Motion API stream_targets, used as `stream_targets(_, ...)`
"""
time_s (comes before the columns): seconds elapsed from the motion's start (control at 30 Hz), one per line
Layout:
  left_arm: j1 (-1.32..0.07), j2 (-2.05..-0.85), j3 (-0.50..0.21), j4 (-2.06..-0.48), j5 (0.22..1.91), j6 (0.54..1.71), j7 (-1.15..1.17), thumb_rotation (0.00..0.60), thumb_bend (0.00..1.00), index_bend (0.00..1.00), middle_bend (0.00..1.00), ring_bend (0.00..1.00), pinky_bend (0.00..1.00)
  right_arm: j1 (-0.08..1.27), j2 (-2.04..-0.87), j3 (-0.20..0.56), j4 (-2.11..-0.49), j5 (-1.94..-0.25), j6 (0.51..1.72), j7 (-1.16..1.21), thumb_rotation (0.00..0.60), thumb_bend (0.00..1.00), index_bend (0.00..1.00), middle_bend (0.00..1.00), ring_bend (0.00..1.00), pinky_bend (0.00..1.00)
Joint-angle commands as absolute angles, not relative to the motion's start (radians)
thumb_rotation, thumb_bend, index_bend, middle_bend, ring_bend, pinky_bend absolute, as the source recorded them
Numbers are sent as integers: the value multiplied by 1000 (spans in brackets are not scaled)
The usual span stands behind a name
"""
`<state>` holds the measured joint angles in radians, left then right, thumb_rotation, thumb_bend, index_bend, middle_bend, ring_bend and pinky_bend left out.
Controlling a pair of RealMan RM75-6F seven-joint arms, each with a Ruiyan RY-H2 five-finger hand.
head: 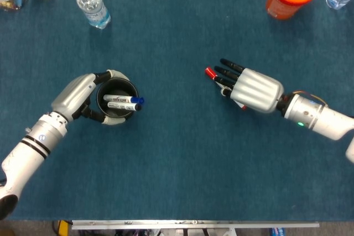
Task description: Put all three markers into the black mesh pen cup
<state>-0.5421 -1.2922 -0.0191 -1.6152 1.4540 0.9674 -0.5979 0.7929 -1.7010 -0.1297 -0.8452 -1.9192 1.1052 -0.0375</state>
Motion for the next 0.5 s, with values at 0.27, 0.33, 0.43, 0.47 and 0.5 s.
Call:
stream_targets(0.27,-537,-1287,-18,-1610,1459,973,-608,600,109,302,338,331,234,820,-1718,-127,-865,-1894,1065,-60,600,242,456,224,95,90)
stream_targets(0.33,-534,-1285,-18,-1609,1459,976,-610,600,109,302,337,331,234,825,-1719,-126,-871,-1890,1060,-65,600,252,456,223,95,89)
stream_targets(0.43,-532,-1282,-17,-1607,1459,977,-613,600,109,302,337,332,234,829,-1721,-128,-877,-1886,1055,-70,600,269,456,223,95,89)
stream_targets(0.47,-532,-1282,-18,-1606,1460,977,-615,600,109,302,337,332,234,830,-1722,-129,-877,-1884,1052,-73,600,275,456,223,95,89)
stream_targets(0.5,-531,-1281,-18,-1605,1460,978,-617,600,109,302,337,331,234,830,-1725,-130,-877,-1882,1049,-76,600,278,456,223,95,89)
